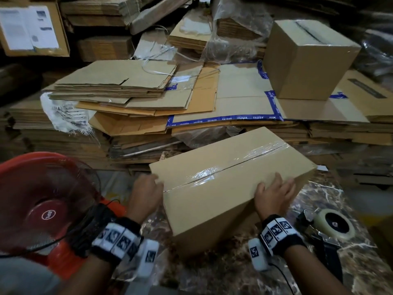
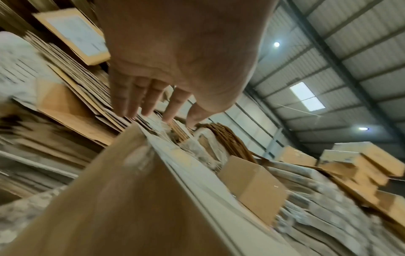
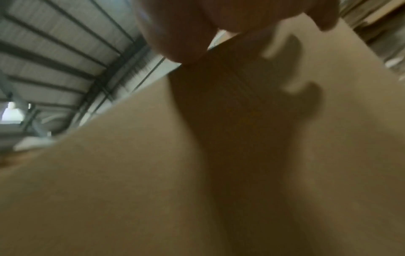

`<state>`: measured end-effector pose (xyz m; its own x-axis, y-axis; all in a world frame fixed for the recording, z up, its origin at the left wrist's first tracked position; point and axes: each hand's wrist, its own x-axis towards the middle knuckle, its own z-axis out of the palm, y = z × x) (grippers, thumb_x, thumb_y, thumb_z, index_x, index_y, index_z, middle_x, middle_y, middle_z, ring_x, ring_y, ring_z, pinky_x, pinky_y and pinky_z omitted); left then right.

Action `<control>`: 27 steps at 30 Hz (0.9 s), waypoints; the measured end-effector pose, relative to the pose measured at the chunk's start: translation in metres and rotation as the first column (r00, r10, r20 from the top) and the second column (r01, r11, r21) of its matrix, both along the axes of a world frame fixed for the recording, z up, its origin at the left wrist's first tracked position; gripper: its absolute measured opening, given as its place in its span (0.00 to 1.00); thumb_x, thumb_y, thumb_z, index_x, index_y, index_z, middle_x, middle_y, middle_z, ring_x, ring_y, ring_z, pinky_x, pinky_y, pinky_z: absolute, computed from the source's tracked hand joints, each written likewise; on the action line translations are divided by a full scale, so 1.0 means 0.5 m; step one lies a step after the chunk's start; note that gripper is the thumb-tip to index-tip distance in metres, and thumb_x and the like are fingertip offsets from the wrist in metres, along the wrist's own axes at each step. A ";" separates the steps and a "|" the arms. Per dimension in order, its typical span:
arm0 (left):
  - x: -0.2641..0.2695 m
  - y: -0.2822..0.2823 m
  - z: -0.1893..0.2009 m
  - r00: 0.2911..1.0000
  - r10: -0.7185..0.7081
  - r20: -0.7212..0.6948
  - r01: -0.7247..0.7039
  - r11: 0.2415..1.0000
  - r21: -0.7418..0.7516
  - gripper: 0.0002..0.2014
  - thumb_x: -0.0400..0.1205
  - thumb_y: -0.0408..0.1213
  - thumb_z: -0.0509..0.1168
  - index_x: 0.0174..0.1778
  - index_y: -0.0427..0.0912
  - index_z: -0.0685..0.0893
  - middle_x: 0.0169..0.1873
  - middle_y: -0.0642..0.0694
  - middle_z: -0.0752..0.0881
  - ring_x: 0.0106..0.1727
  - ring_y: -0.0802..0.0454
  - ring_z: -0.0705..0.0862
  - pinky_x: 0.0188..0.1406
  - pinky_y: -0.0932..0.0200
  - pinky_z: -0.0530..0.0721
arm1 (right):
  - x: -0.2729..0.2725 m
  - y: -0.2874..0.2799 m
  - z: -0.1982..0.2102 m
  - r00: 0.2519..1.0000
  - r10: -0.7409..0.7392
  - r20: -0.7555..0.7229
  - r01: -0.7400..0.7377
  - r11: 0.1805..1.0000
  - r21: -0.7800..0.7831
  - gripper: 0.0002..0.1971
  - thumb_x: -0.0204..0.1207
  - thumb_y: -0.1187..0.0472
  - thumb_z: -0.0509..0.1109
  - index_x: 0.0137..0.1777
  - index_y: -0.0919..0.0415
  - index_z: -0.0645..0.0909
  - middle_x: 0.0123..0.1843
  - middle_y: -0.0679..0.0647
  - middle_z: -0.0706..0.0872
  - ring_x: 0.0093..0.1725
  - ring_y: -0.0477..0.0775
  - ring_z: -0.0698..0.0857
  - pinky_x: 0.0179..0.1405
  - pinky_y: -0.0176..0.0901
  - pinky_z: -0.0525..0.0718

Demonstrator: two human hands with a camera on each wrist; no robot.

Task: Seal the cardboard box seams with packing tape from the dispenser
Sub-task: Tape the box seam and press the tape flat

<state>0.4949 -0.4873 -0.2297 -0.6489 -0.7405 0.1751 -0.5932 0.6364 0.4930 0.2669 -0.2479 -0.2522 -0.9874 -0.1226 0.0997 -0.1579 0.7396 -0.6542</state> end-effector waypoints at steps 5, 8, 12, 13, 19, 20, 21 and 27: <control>-0.056 -0.096 0.007 0.992 0.049 -0.116 -0.013 0.956 0.293 0.25 0.85 0.38 0.66 0.78 0.35 0.72 0.75 0.36 0.74 0.75 0.40 0.73 0.74 0.47 0.71 | 0.081 -0.024 -0.016 0.904 0.129 0.407 0.066 0.900 -0.430 0.52 0.78 0.58 0.71 0.86 0.54 0.32 0.88 0.67 0.46 0.84 0.71 0.56 0.82 0.62 0.59; -0.066 -0.104 -0.027 0.982 0.081 -0.172 -0.018 0.941 0.338 0.18 0.84 0.42 0.64 0.67 0.36 0.80 0.65 0.35 0.78 0.66 0.38 0.78 0.62 0.51 0.75 | 0.112 -0.032 -0.051 0.803 0.327 0.499 -0.026 0.855 -0.518 0.67 0.66 0.51 0.80 0.80 0.44 0.20 0.86 0.62 0.55 0.81 0.69 0.65 0.79 0.68 0.67; -0.047 -0.083 -0.033 0.988 0.131 -0.080 -0.113 0.972 0.206 0.12 0.84 0.45 0.64 0.45 0.39 0.78 0.46 0.40 0.83 0.48 0.40 0.81 0.46 0.45 0.80 | 0.065 0.006 -0.052 0.818 0.349 0.458 -0.015 0.808 -0.589 0.68 0.59 0.45 0.86 0.84 0.42 0.34 0.85 0.58 0.62 0.79 0.62 0.69 0.72 0.71 0.76; -0.039 -0.070 -0.034 0.995 0.100 -0.028 -0.093 0.975 0.200 0.14 0.84 0.49 0.63 0.43 0.41 0.78 0.42 0.43 0.83 0.45 0.42 0.82 0.45 0.45 0.80 | 0.050 0.016 -0.046 0.853 0.289 0.433 0.034 0.799 -0.601 0.63 0.56 0.40 0.86 0.84 0.43 0.46 0.82 0.58 0.69 0.76 0.61 0.75 0.69 0.70 0.79; -0.031 0.019 -0.059 0.997 0.064 0.033 -0.069 0.982 0.178 0.16 0.89 0.48 0.53 0.62 0.39 0.76 0.50 0.36 0.85 0.52 0.36 0.84 0.49 0.46 0.77 | 0.030 0.062 0.020 0.903 0.277 0.329 -0.093 0.872 -0.481 0.18 0.70 0.40 0.75 0.53 0.50 0.83 0.54 0.52 0.89 0.53 0.57 0.89 0.41 0.54 0.89; -0.036 0.025 -0.059 0.995 0.096 0.014 -0.097 0.978 0.182 0.17 0.89 0.46 0.52 0.64 0.38 0.75 0.53 0.34 0.85 0.54 0.35 0.83 0.51 0.45 0.77 | 0.042 0.081 0.037 0.841 0.403 0.361 -0.184 0.840 -0.510 0.14 0.76 0.47 0.74 0.60 0.47 0.82 0.59 0.49 0.89 0.55 0.54 0.88 0.39 0.48 0.88; -0.039 0.030 -0.062 0.993 0.116 -0.001 -0.114 0.976 0.188 0.17 0.89 0.45 0.51 0.65 0.37 0.75 0.54 0.33 0.85 0.55 0.34 0.83 0.52 0.45 0.77 | 0.055 0.101 0.047 0.740 0.537 0.404 -0.270 0.788 -0.553 0.18 0.80 0.54 0.72 0.68 0.40 0.77 0.63 0.43 0.87 0.57 0.50 0.88 0.38 0.42 0.88; -0.053 0.085 -0.074 0.997 0.069 -0.027 -0.062 0.977 0.202 0.19 0.89 0.47 0.47 0.68 0.40 0.74 0.56 0.28 0.84 0.56 0.29 0.83 0.51 0.42 0.78 | 0.107 0.170 0.002 0.495 0.768 0.407 -0.315 0.595 -0.740 0.45 0.77 0.72 0.72 0.80 0.31 0.55 0.75 0.41 0.80 0.71 0.43 0.81 0.57 0.40 0.87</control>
<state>0.4683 -0.4446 -0.2668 -0.5940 -0.8035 0.0389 -0.6114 0.4824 0.6273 0.3203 -0.1629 -0.2514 -0.5307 -0.8074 -0.2578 0.2190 0.1632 -0.9620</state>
